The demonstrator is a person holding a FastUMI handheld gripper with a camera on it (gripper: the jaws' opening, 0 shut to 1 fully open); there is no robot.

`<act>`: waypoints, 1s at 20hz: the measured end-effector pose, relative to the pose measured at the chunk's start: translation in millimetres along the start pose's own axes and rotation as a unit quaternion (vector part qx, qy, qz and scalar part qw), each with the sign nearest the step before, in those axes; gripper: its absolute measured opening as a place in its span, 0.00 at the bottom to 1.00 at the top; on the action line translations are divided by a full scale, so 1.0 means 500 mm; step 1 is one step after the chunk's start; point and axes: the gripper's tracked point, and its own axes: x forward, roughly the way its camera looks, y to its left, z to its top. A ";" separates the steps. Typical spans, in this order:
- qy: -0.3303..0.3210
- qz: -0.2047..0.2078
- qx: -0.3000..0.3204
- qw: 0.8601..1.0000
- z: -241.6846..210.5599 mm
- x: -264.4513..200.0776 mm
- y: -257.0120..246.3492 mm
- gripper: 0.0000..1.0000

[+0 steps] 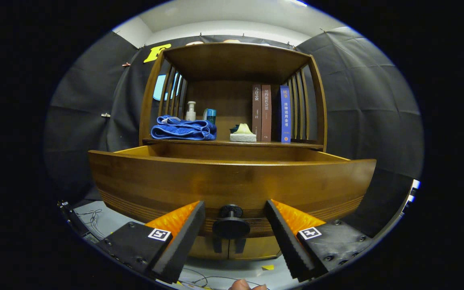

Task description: Pull open the drawer, take out the items inside it, and place them on the countertop above the cabinet.

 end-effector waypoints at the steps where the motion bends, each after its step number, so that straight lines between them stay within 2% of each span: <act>1: 0.002 0.002 0.009 1.000 0.002 0.005 0.001 1.00; 4: 0.013 0.008 0.026 1.000 0.007 0.044 -0.003 0.99; 20: 0.018 -0.007 0.010 1.000 0.031 0.286 0.015 0.99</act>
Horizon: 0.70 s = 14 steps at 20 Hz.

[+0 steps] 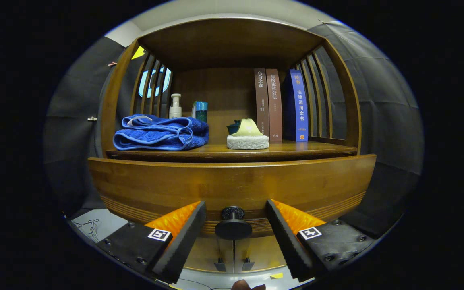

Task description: Pull open the drawer, take out the items inside it, and place them on the countertop above the cabinet.

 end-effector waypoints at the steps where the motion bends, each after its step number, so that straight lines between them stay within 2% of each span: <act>1: 0.000 -0.001 -0.003 1.000 0.000 0.011 0.000 0.99; 7: 0.003 -0.001 -0.009 1.000 0.004 0.062 0.004 0.99; 14: 0.001 -0.007 -0.031 0.999 0.011 0.057 0.003 0.99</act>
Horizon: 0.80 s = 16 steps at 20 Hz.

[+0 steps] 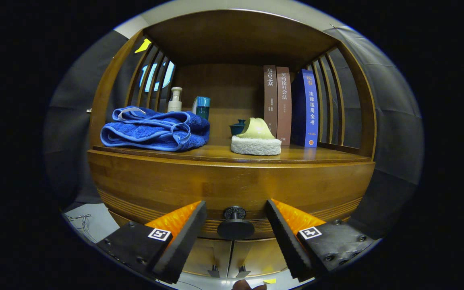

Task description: Pull open the drawer, take out the items inside it, and place them on the countertop above the cabinet.

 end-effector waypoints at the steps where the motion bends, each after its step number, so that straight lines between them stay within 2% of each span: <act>1: -0.002 -0.003 0.000 1.000 0.005 -0.007 -0.005 0.99; 6: -0.008 0.009 0.015 1.000 0.092 -0.075 -0.005 0.99; 13: -0.028 -0.004 0.085 0.996 0.356 -0.196 -0.050 0.99; 16: -0.036 -0.018 0.088 0.995 0.446 -0.226 -0.074 0.99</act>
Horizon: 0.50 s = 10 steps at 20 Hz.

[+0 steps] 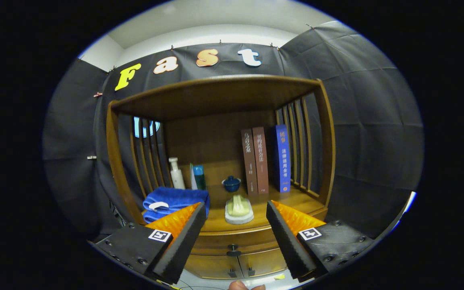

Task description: Pull open the drawer, take out the items inside it, and place them on the countertop above the cabinet.

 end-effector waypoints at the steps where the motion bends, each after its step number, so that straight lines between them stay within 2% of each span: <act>1: -0.001 -0.005 -0.005 1.000 0.026 -0.008 -0.001 0.99; 5: -0.031 -0.007 -0.036 0.999 0.128 -0.045 0.020 0.99; 10: -0.058 0.012 -0.033 0.998 0.213 -0.091 0.062 0.99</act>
